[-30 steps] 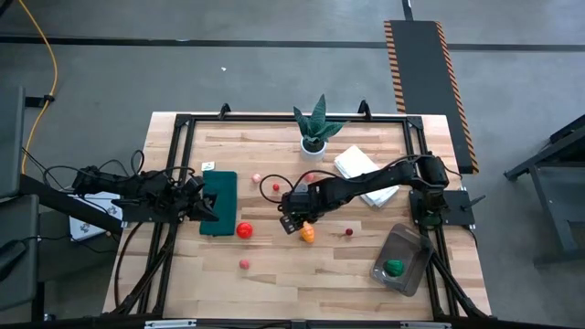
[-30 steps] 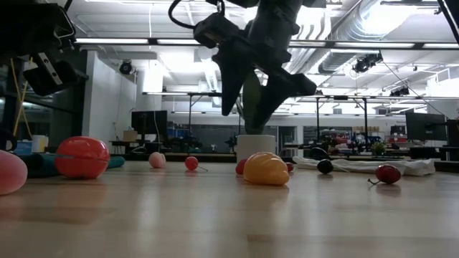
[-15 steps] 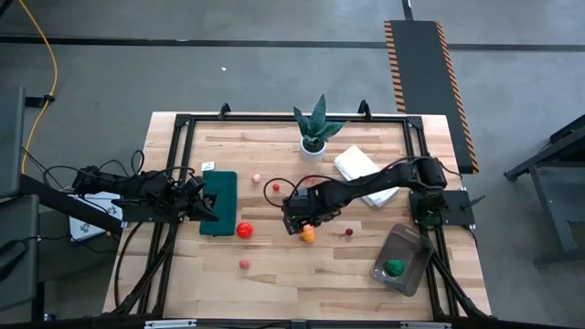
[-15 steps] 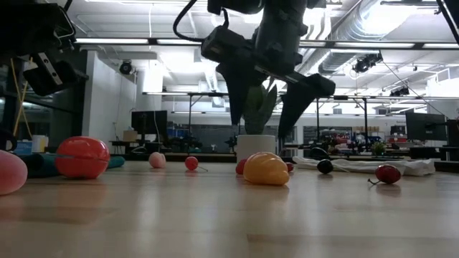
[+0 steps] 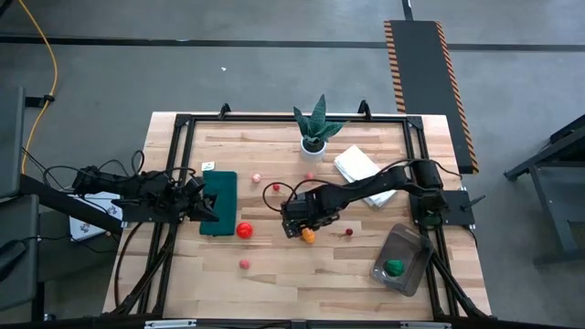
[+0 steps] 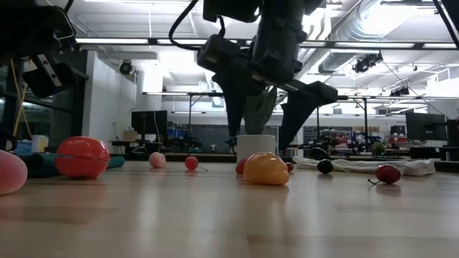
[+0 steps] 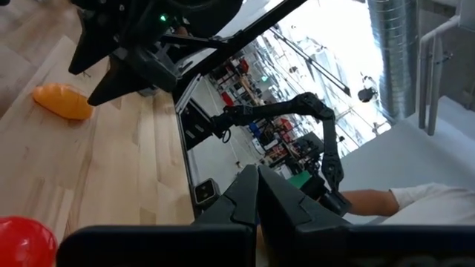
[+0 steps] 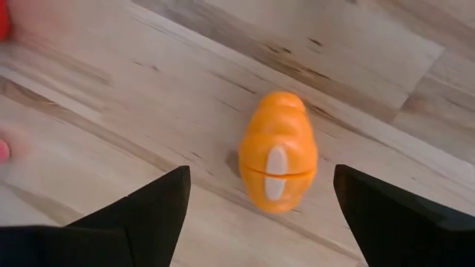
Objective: Pick and placing Produce into tupperware
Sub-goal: Put the orange croissant into the black bin
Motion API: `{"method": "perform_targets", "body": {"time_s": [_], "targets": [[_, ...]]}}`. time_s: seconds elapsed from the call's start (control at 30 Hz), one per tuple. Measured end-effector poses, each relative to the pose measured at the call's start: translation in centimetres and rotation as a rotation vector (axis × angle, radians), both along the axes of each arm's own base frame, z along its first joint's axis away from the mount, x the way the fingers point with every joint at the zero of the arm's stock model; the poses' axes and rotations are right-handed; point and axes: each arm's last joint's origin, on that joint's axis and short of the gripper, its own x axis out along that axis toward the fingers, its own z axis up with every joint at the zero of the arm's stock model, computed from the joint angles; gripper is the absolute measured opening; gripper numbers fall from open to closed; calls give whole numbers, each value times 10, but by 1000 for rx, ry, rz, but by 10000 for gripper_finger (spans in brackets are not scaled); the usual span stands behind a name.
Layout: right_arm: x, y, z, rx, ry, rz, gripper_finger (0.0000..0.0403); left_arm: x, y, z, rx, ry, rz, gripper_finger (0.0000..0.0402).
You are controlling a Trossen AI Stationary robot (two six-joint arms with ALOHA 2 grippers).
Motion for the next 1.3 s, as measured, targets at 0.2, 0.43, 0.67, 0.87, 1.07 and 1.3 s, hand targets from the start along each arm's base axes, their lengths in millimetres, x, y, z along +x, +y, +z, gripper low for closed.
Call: {"method": "perform_targets", "body": {"time_s": [0.2, 0.43, 0.67, 0.87, 1.07, 1.3], "targets": [[2, 1, -10, 1, 26, -4, 322, 0, 0, 0, 0, 0, -5, 1], [2, 3, -13, 2, 33, -3, 322, 0, 0, 0, 0, 0, -7, 1], [2, 2, -13, -22, 29, -10, 322, 0, 0, 0, 1, 0, -6, 1], [4, -1, -16, -20, 35, -14, 322, 0, 0, 0, 0, 0, -6, 1], [5, -2, -23, 1, 61, -11, 322, 0, 0, 0, 0, 0, -6, 1], [6, 1, -32, 21, 79, -6, 321, 0, -1, 0, 0, -2, -23, 1]]}}
